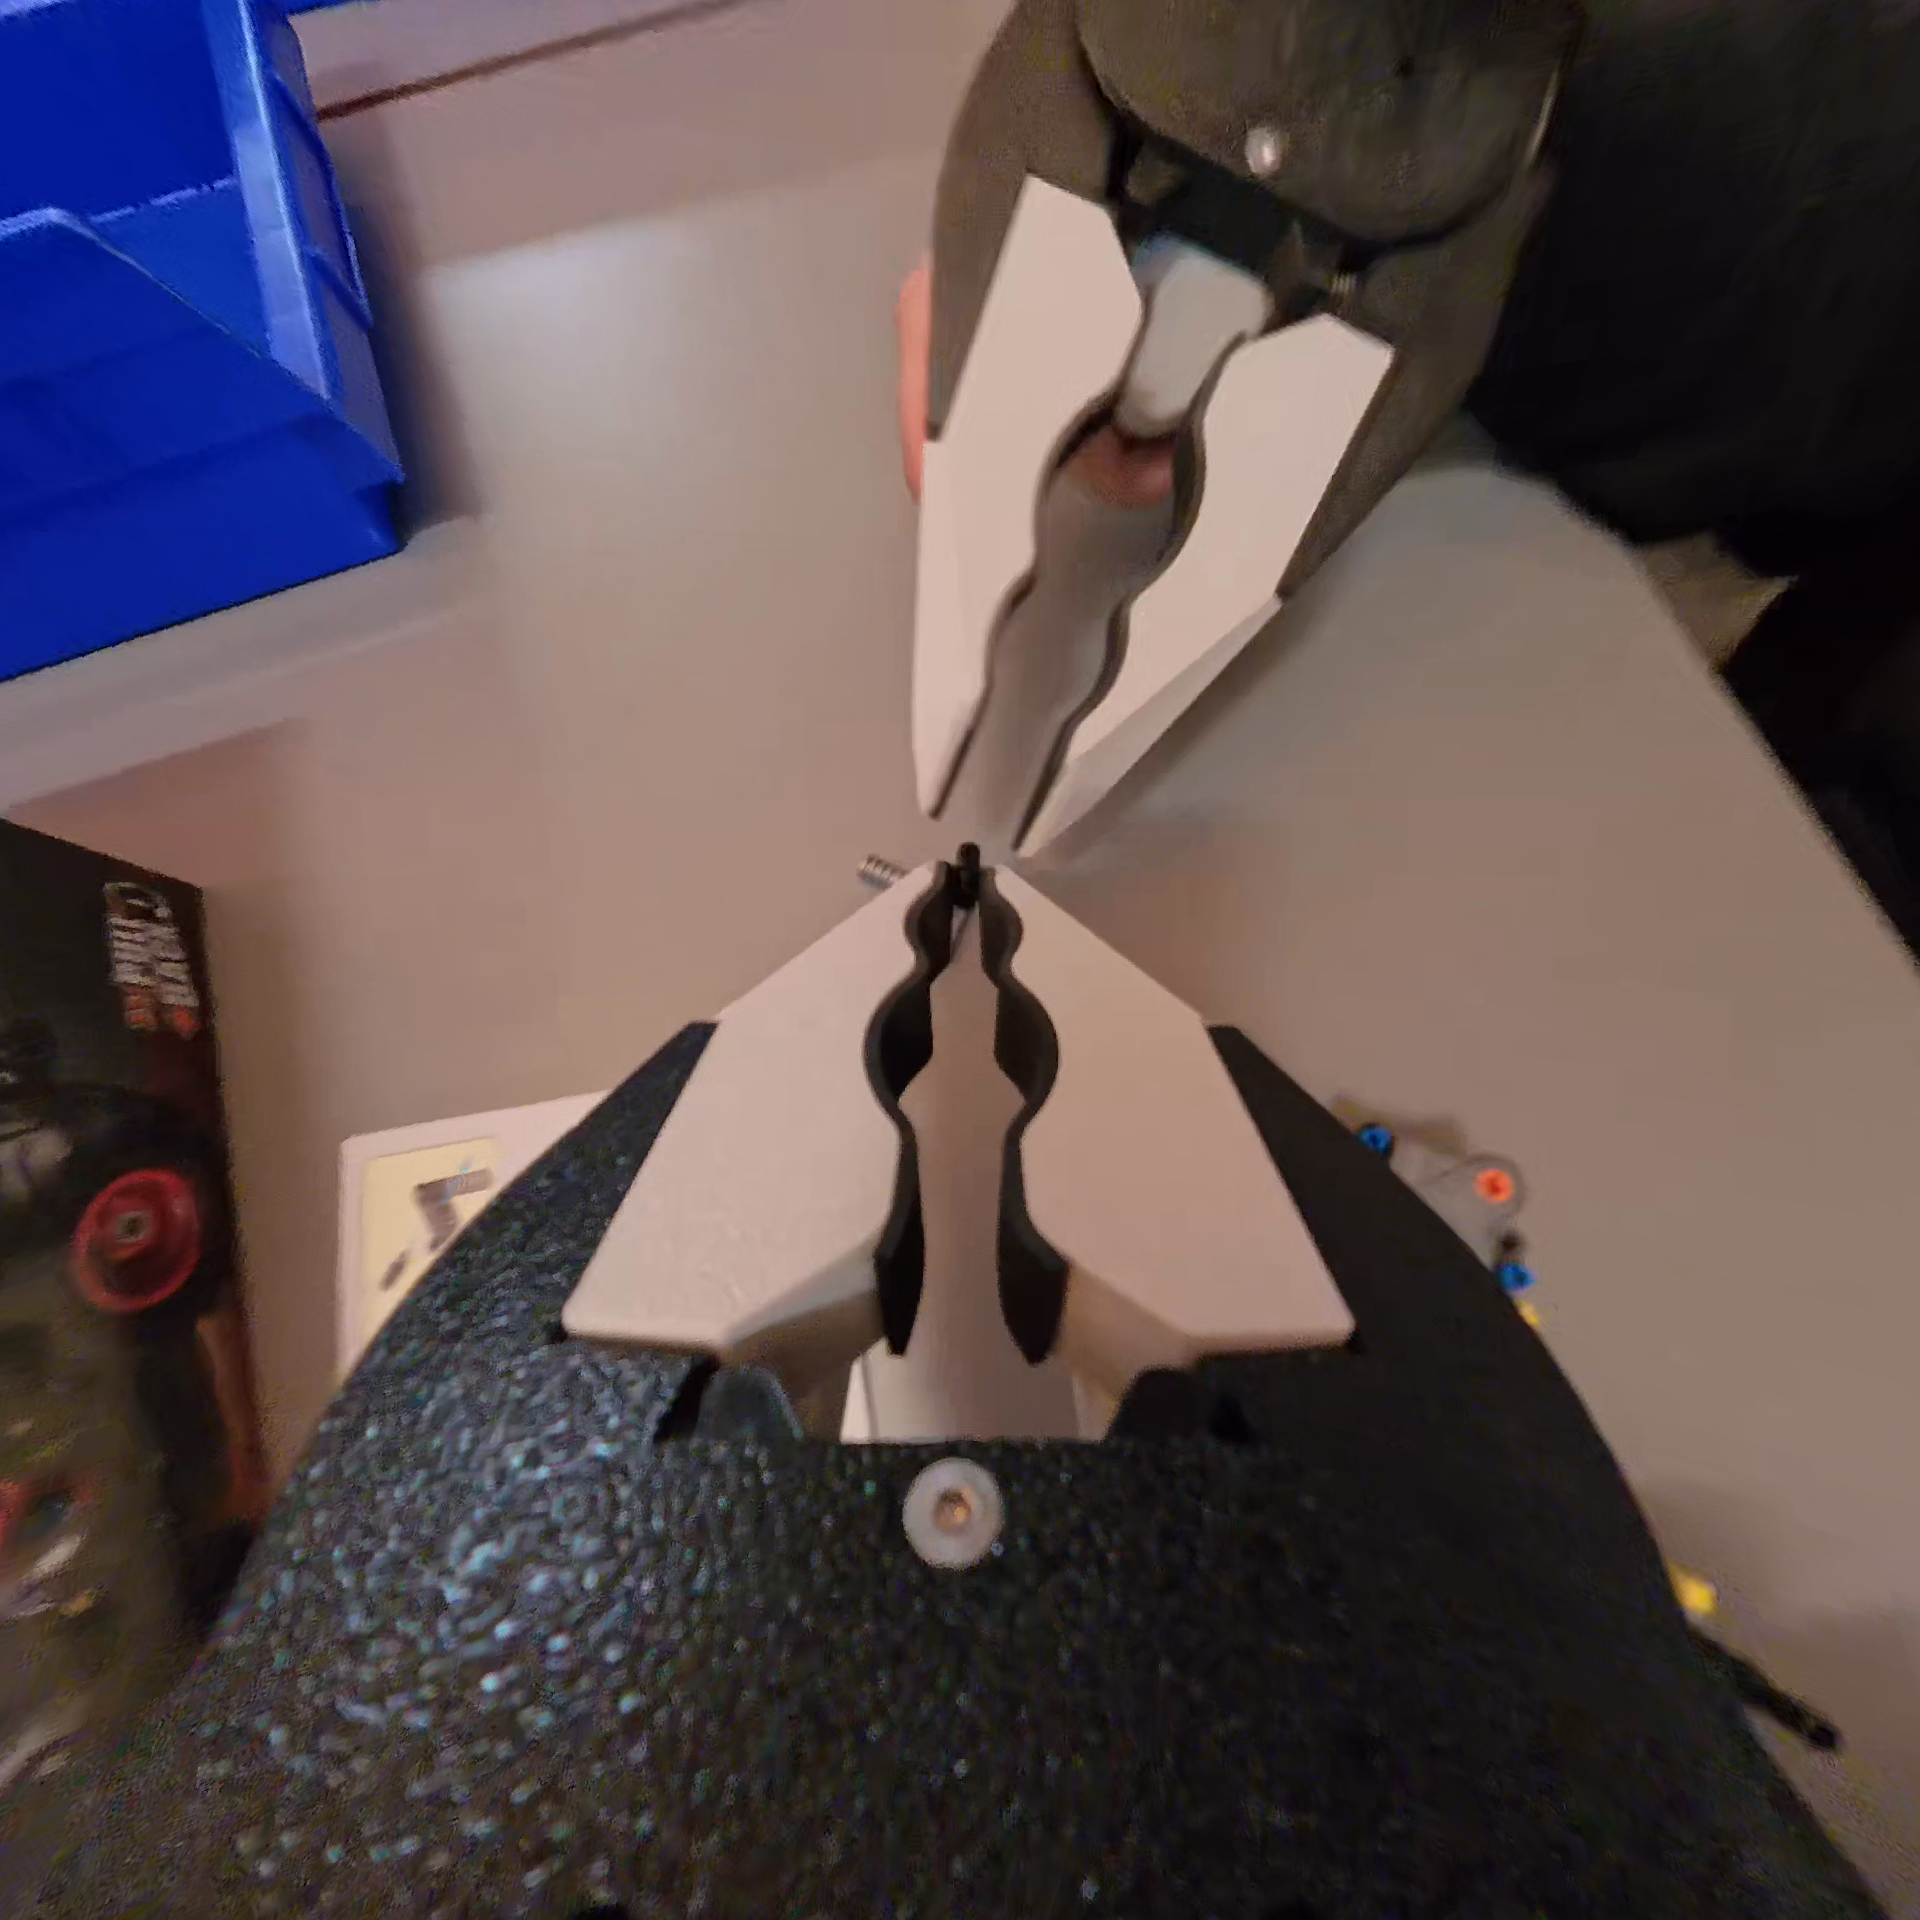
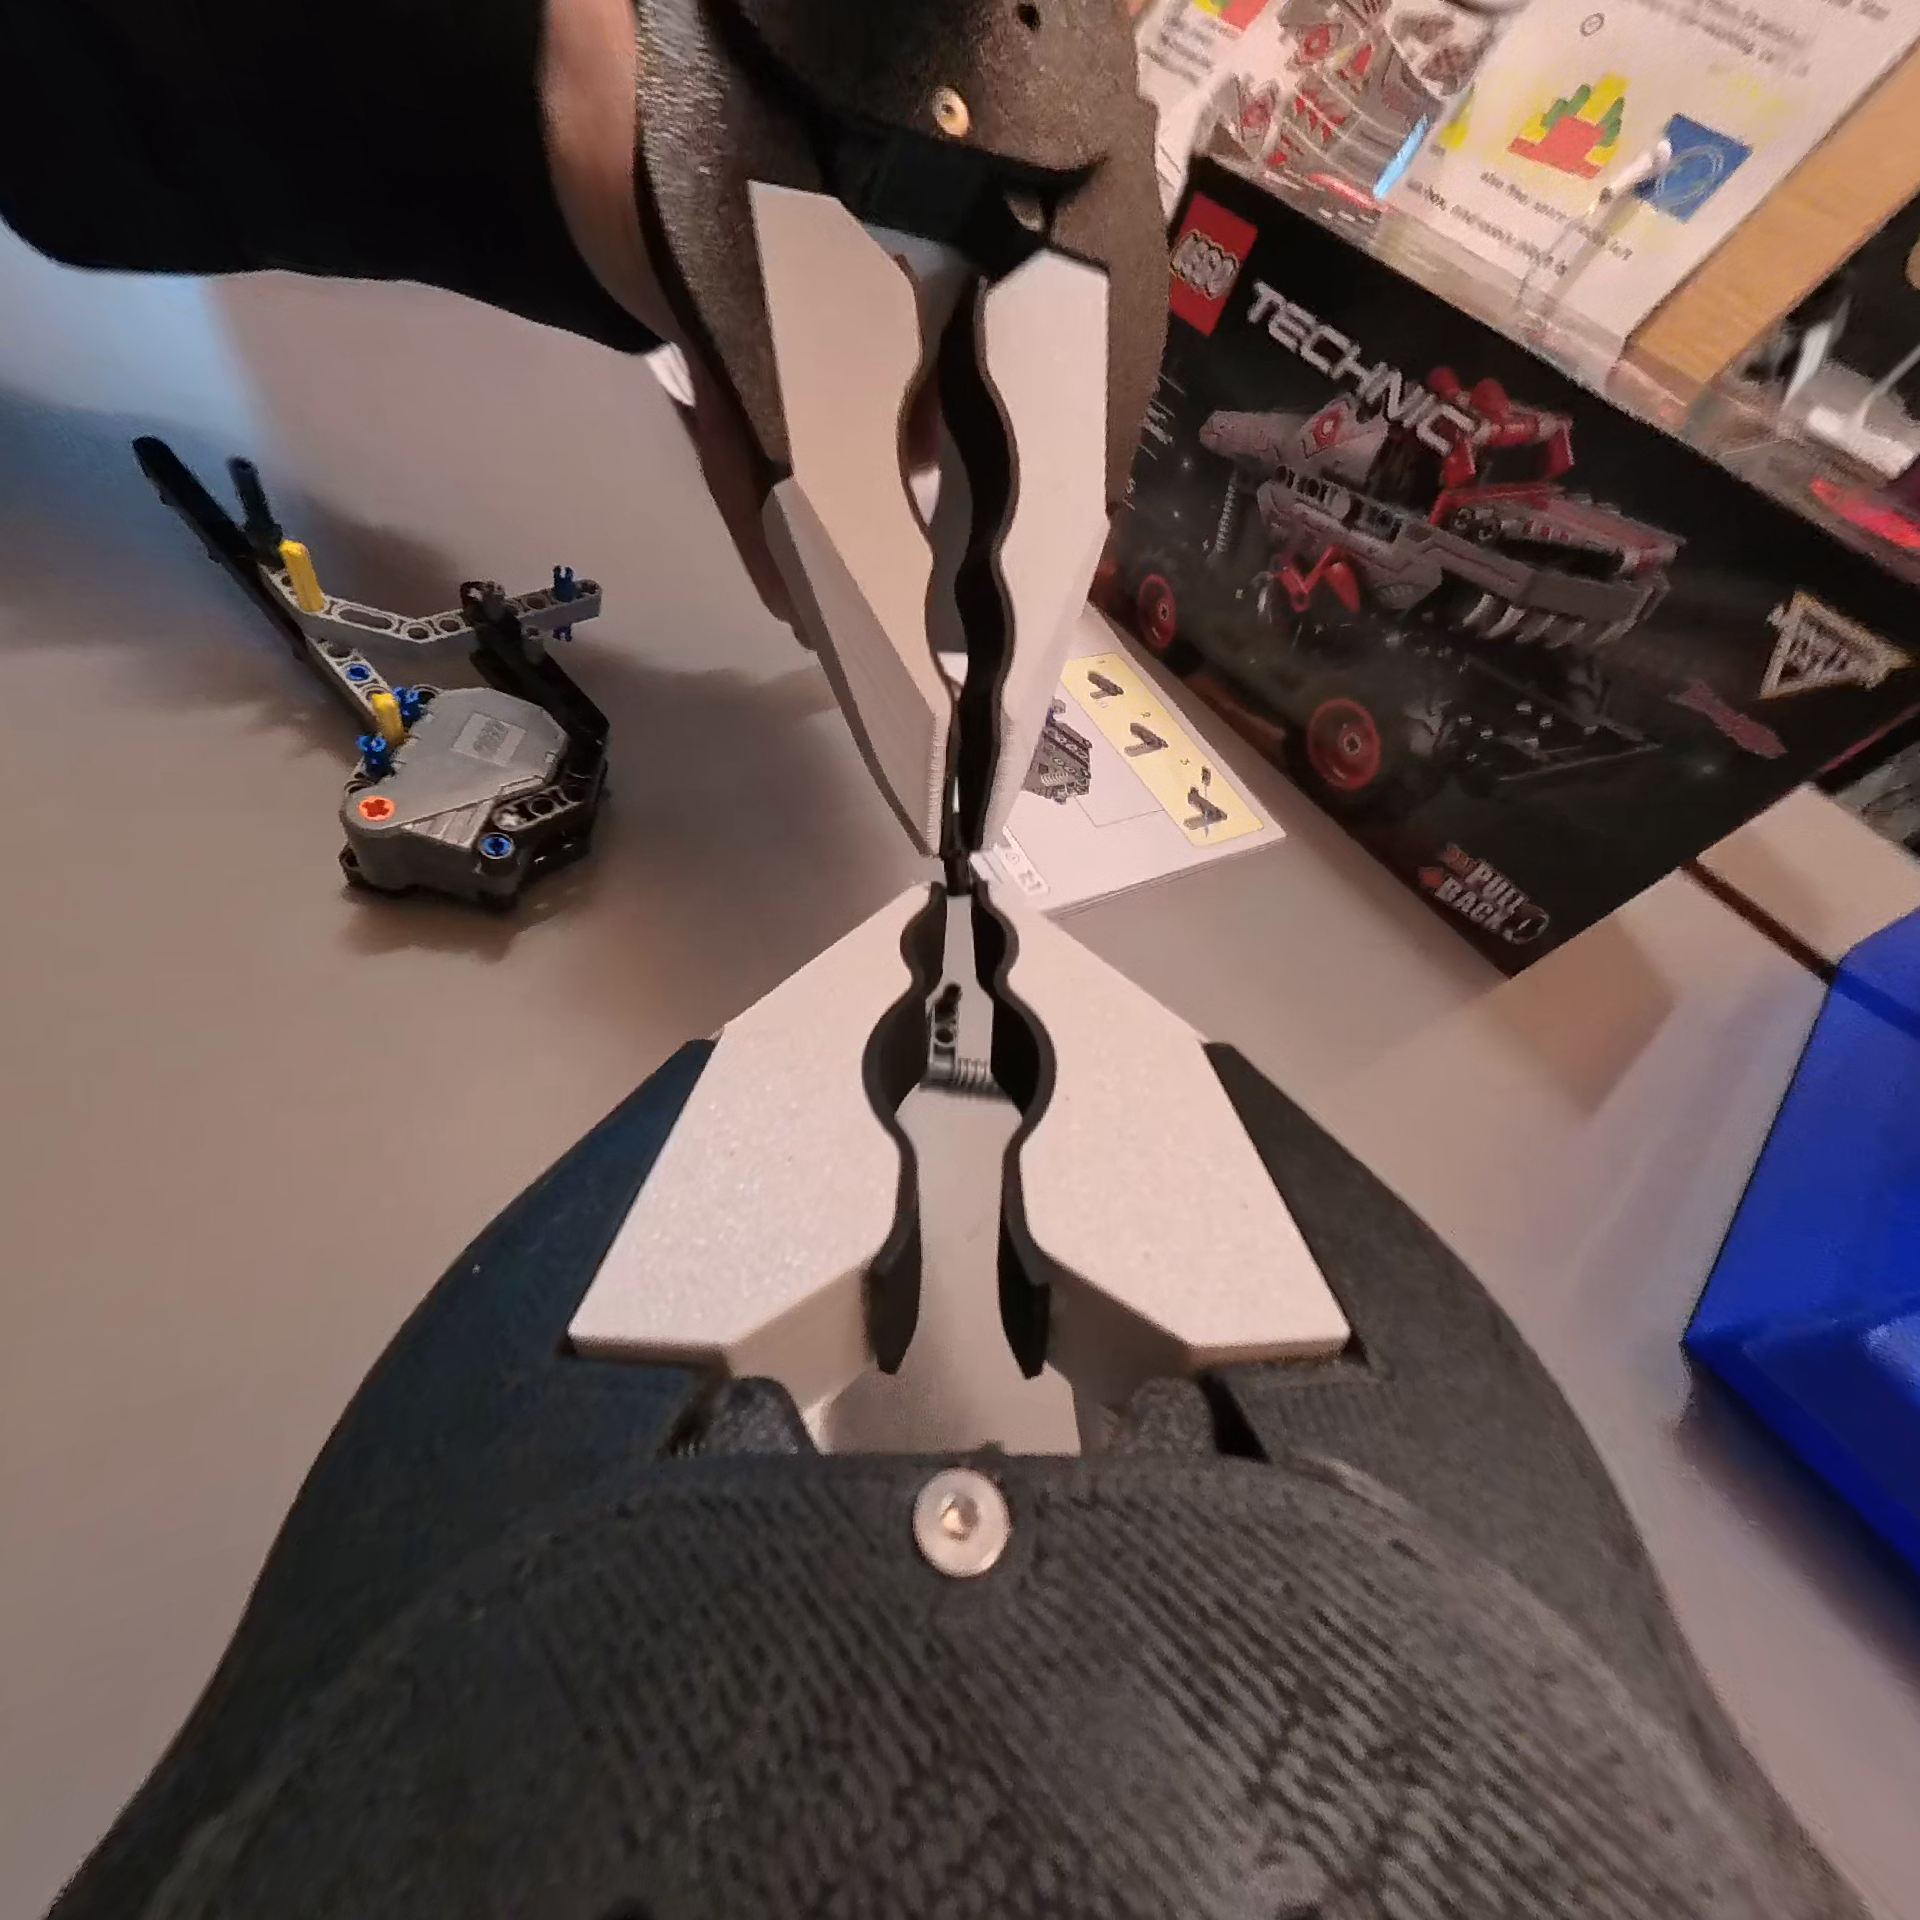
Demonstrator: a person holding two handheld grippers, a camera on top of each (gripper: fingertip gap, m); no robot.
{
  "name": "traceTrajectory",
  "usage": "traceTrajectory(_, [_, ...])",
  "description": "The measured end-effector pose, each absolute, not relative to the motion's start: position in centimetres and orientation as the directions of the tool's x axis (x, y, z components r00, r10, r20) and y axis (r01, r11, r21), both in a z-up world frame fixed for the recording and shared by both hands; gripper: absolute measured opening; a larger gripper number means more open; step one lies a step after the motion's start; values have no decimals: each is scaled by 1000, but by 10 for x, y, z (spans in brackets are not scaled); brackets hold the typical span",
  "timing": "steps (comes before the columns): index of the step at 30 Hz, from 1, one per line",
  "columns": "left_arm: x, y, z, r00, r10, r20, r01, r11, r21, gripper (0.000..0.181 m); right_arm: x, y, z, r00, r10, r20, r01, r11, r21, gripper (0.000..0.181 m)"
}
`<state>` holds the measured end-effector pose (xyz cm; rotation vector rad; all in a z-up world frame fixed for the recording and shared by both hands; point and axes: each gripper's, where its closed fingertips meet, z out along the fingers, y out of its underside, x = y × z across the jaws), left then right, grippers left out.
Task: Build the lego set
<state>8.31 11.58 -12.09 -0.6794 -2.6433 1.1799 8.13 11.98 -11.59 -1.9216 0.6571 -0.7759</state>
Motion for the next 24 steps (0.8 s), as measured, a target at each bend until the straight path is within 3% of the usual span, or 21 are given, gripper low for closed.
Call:
traceTrajectory(1, [86,117,-124,-870,488,-68,388,594,-704,3,82,117,-121,652,-728,212,-169,-412,-895,9])
traceTrajectory(5, [85,114,-136,-767,618,-173,594,582,-555,2,85,101,-157,616,-776,135,-372,-439,-818,34])
traceTrajectory(9, [91,113,-154,-629,749,-209,767,555,-322,2,90,99,-176,600,-789,134,-433,-461,-775,33])
traceTrajectory(12, [92,109,-163,-564,804,-186,823,529,-209,2,91,97,-182,604,-788,119,-460,-467,-756,32])
traceTrajectory(24, [89,106,-172,-533,840,-101,846,524,-100,2,83,83,-183,565,-823,-62,-565,-330,-756,49])
